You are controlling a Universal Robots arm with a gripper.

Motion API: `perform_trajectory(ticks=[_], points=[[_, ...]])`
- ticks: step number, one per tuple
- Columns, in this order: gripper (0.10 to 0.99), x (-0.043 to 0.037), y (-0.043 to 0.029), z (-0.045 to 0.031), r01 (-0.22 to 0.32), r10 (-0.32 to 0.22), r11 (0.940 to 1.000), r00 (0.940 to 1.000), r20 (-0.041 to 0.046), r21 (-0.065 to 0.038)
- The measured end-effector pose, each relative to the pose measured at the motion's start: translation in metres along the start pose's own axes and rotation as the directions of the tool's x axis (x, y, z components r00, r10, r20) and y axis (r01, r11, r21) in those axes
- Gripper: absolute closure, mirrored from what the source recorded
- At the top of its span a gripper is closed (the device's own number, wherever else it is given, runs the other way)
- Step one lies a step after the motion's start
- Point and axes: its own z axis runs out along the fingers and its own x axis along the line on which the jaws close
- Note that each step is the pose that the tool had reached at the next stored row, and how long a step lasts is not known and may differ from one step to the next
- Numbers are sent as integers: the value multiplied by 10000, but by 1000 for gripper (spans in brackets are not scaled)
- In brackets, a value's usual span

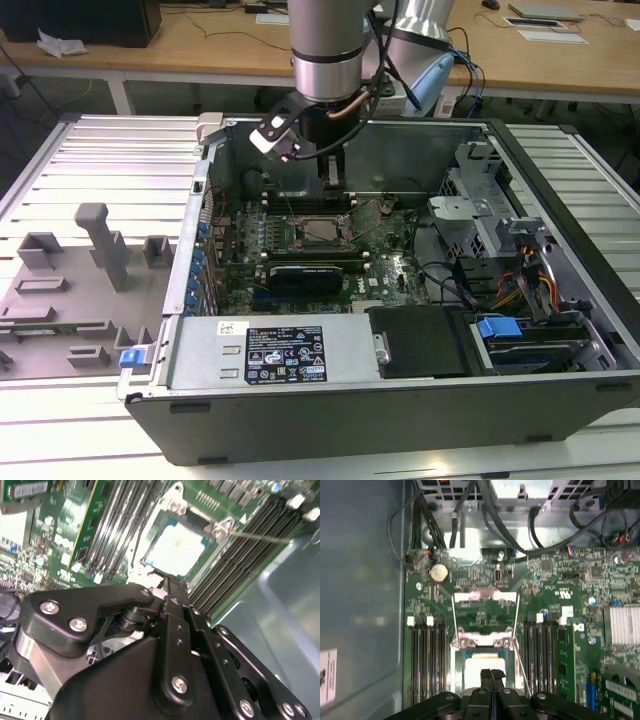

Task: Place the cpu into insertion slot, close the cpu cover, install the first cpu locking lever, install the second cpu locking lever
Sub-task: 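Close the cpu cover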

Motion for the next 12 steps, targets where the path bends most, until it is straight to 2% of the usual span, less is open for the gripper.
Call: perform_trajectory(ticks=[2, 6, 8, 10, 12], points=[[980, -4, 59, 5, 2, -2, 10000, 10000, 1, 17], [980, -3, 72, -80, 2, -2, 10000, 10000, 1, 17], [980, -3, 87, -86, 2, -2, 10000, 10000, -1, 18], [980, -6, 194, -75, 2, -2, 10000, 10000, 1, 52], [980, -16, 394, -54, 2, -2, 9999, 10000, 4, 118]])
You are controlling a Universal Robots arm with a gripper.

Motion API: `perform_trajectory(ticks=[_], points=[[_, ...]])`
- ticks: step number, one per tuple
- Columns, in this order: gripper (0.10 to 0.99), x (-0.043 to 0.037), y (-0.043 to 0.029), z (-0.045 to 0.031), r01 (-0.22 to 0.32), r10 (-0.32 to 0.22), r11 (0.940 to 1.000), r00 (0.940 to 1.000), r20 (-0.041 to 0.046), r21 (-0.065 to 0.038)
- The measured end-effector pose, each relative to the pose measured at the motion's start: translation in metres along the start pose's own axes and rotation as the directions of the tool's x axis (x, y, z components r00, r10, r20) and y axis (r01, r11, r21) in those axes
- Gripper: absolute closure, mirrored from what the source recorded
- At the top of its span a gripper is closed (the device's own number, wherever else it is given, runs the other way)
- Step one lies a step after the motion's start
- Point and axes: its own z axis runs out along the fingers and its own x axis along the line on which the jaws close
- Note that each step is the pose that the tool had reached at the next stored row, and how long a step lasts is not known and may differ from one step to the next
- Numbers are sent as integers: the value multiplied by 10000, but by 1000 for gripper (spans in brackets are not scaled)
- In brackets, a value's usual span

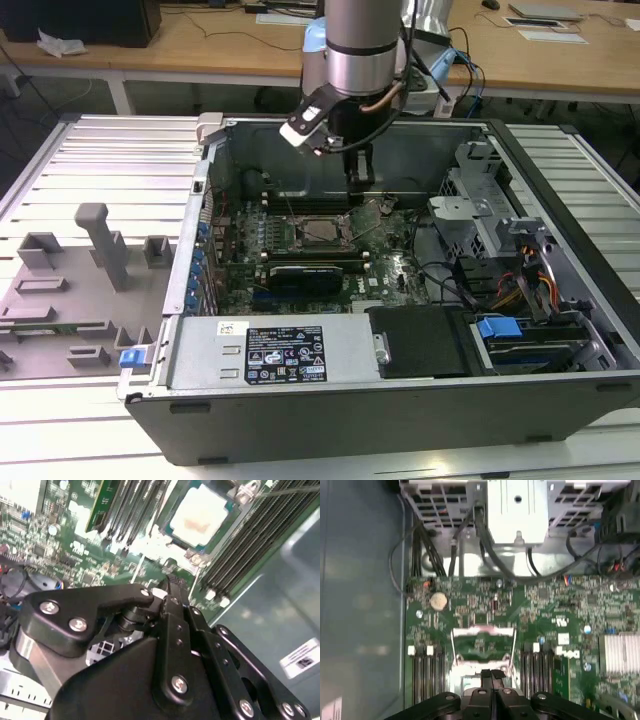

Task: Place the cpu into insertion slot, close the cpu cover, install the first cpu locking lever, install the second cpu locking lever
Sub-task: 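Close the cpu cover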

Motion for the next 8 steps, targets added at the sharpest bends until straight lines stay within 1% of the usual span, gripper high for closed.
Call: perform_trajectory(ticks=[2, 5, 6, 8], points=[[980, -5, 89, 9, 0, 0, 10000, 10000, -1, 29], [980, -18, 349, 34, 0, 0, 9999, 10000, 0, 119], [980, -20, 398, 39, -1, 1, 9999, 10000, 0, 141], [980, -19, 472, 51, -1, 1, 9998, 10000, -2, 184]])
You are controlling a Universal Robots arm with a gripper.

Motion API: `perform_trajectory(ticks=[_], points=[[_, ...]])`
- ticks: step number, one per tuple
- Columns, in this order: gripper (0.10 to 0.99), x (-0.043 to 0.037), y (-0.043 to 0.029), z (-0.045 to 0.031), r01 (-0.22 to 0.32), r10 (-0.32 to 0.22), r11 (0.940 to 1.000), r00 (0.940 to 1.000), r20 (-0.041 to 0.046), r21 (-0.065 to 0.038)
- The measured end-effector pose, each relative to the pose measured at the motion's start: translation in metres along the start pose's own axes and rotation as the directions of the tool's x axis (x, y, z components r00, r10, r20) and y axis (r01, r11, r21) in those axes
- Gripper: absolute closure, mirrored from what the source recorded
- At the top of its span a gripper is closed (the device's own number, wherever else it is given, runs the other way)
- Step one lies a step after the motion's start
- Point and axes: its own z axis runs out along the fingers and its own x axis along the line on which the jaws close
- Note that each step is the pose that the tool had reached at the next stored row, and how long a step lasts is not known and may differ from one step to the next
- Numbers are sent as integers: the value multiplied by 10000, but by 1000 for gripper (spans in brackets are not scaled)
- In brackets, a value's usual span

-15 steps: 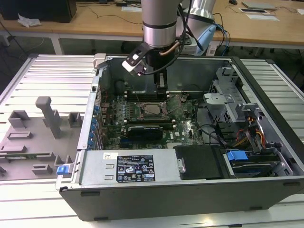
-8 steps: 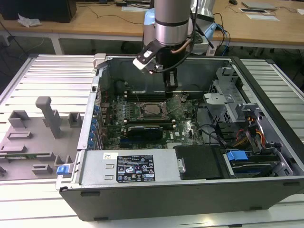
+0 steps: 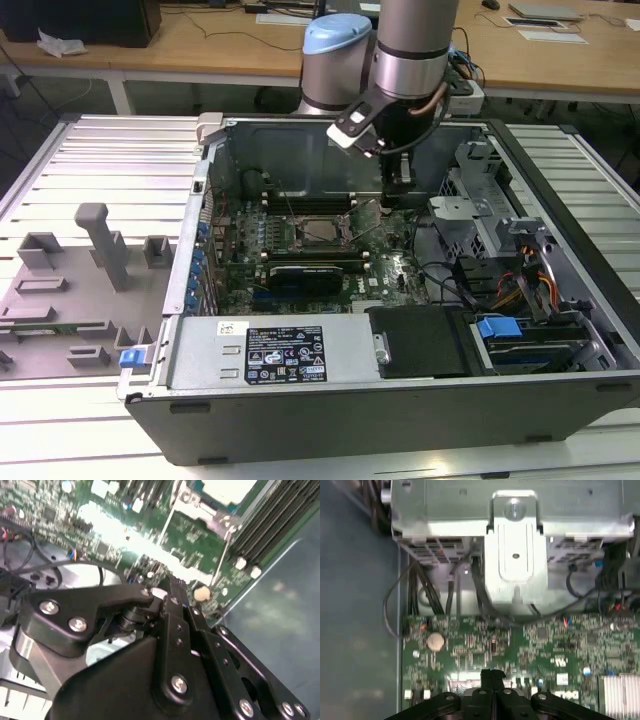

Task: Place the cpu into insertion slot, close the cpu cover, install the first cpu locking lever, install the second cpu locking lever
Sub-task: 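Close the cpu cover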

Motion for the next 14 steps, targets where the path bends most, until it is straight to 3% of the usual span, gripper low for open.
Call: perform_trajectory(ticks=[6, 14], points=[[980, 0, 87, 68, 12, -12, 9999, 10000, 3, 115], [980, 1, 96, 249, 24, -24, 9997, 10000, 3, 257]])
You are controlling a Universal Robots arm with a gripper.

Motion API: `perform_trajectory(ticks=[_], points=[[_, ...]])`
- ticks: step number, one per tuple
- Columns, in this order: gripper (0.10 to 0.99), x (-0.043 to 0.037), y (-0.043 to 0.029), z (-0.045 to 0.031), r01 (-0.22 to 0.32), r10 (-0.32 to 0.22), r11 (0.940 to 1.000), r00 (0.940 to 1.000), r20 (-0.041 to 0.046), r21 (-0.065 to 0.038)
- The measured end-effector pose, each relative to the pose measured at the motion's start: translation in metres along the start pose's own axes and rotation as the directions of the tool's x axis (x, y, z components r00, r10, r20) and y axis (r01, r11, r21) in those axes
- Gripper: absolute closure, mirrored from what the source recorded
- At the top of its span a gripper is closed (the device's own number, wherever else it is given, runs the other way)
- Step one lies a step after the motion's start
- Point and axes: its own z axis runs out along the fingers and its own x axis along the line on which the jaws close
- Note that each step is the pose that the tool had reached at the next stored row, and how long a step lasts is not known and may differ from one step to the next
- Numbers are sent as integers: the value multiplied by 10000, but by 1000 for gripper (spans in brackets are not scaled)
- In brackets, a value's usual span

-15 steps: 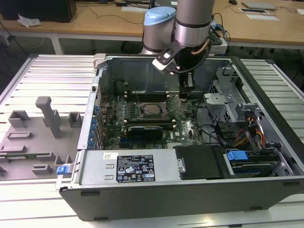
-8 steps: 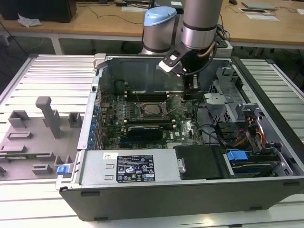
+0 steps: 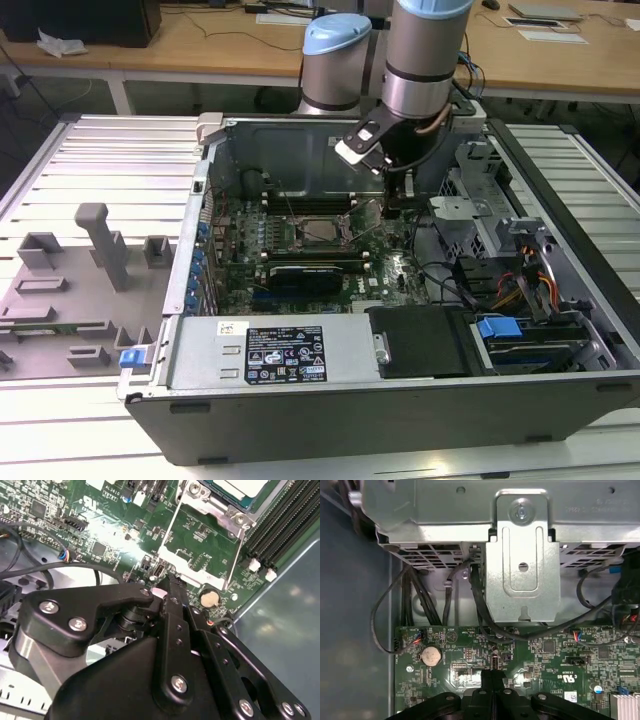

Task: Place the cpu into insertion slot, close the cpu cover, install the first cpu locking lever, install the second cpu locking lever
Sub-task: 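Close the cpu cover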

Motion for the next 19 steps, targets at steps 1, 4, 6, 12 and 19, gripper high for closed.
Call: perform_trajectory(ticks=[1, 4, 6, 12, 19], points=[[980, 0, 0, 9, 1, -1, 10000, 10000, 0, 6], [980, 0, 1, 10, 4, -4, 10000, 10000, -2, 6], [980, 0, 3, 12, 5, -4, 10000, 10000, -36, 93], [980, -3, 14, 15, -1, 28, 9962, 9995, -315, 867], [980, 8, -123, 8, 1, 24, 9967, 9995, -316, 813]])
